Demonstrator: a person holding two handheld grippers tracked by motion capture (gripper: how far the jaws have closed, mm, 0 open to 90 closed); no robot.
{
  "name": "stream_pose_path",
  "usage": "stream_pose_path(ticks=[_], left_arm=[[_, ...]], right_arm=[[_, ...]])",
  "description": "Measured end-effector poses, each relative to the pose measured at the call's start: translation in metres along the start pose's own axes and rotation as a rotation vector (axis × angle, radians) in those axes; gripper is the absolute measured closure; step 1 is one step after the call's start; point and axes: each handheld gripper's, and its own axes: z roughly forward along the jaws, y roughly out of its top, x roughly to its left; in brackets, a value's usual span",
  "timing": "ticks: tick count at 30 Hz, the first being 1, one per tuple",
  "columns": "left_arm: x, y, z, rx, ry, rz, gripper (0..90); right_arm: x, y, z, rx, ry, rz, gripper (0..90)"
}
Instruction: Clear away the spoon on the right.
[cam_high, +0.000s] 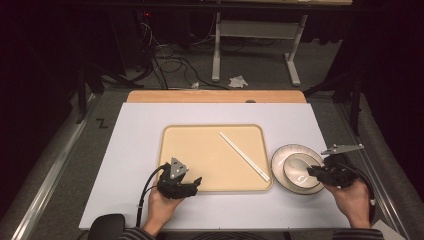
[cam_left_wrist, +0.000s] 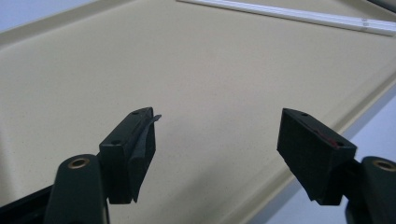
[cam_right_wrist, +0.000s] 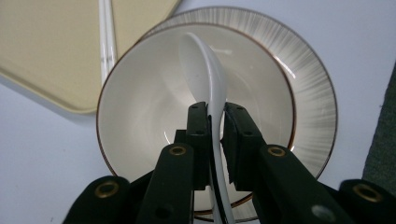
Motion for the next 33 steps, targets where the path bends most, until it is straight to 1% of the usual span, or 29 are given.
stream_pose_path(ticks=[3, 6, 8, 10, 13, 15, 17, 18, 19, 20, 22, 23, 24, 25, 26, 27, 28, 29, 31, 33], left_arm=[[0.000, 0.000, 0.000, 0.000, 0.000, 0.001, 28.2], [0.000, 0.000, 0.000, 0.001, 0.001, 0.007, 28.2], [0.000, 0.000, 0.000, -0.005, 0.001, 0.000, 28.2], [0.000, 0.000, 0.000, -0.006, 0.003, 0.000, 28.1], [0.000, 0.000, -0.001, -0.002, 0.004, 0.005, 28.1], [0.000, -0.001, -0.002, 0.002, 0.006, 0.013, 28.1], [0.001, -0.001, -0.003, -0.002, 0.011, 0.009, 28.1], [0.001, -0.001, -0.004, -0.008, 0.013, 0.005, 28.1], [0.002, 0.000, -0.005, -0.010, 0.016, 0.004, 28.1], [0.002, 0.000, -0.005, -0.010, 0.016, 0.004, 28.1], [0.004, 0.000, -0.007, -0.012, 0.027, 0.005, 28.1], [0.004, 0.000, -0.007, -0.012, 0.027, 0.005, 28.1], [0.004, -0.001, -0.007, -0.019, 0.032, 0.000, 28.1], [0.004, -0.001, -0.008, -0.020, 0.037, -0.003, 28.1], [0.005, -0.001, -0.009, -0.018, 0.041, 0.000, 28.1], [0.005, -0.001, -0.009, -0.018, 0.041, 0.000, 28.1], [0.006, -0.001, -0.010, -0.022, 0.044, -0.007, 28.1], [0.006, -0.001, -0.011, -0.027, 0.046, -0.010, 28.1], [0.009, -0.001, -0.014, -0.029, 0.060, -0.006, 28.1], [0.010, -0.001, -0.016, -0.037, 0.069, -0.017, 28.1]], right_arm=[[0.000, 0.000, 0.000, 0.000, 0.001, -0.006, 82.9], [0.001, 0.001, -0.002, -0.006, -0.010, -0.002, 82.9], [0.002, 0.000, -0.006, -0.033, -0.020, -0.019, 82.9], [0.001, 0.001, -0.013, -0.057, -0.022, -0.023, 82.9], [0.002, 0.001, -0.022, -0.099, -0.026, -0.017, 82.9], [0.002, 0.002, -0.027, -0.137, -0.034, -0.015, 82.9], [0.002, 0.004, -0.030, -0.168, -0.028, -0.014, 82.9], [0.003, 0.005, -0.032, -0.177, -0.016, -0.020, 82.9], [0.004, 0.007, -0.032, -0.192, -0.018, -0.023, 82.9], [0.004, 0.007, -0.032, -0.192, -0.018, -0.023, 82.9], [0.008, 0.012, -0.031, -0.202, 0.000, -0.041, 82.9], [0.008, 0.012, -0.031, -0.202, 0.000, -0.041, 82.9], [0.010, 0.016, -0.027, -0.200, 0.005, -0.050, 82.9], [0.010, 0.017, -0.027, -0.206, 0.007, -0.054, 82.9], [0.011, 0.018, -0.026, -0.212, 0.022, -0.052, 82.9], [0.011, 0.018, -0.026, -0.212, 0.022, -0.052, 82.9], [0.012, 0.020, -0.025, -0.214, 0.030, -0.058, 83.0], [0.014, 0.024, -0.024, -0.219, 0.027, -0.070, 82.9], [0.017, 0.029, -0.022, -0.226, 0.038, -0.085, 82.9], [0.021, 0.033, -0.021, -0.232, 0.044, -0.093, 82.9]])
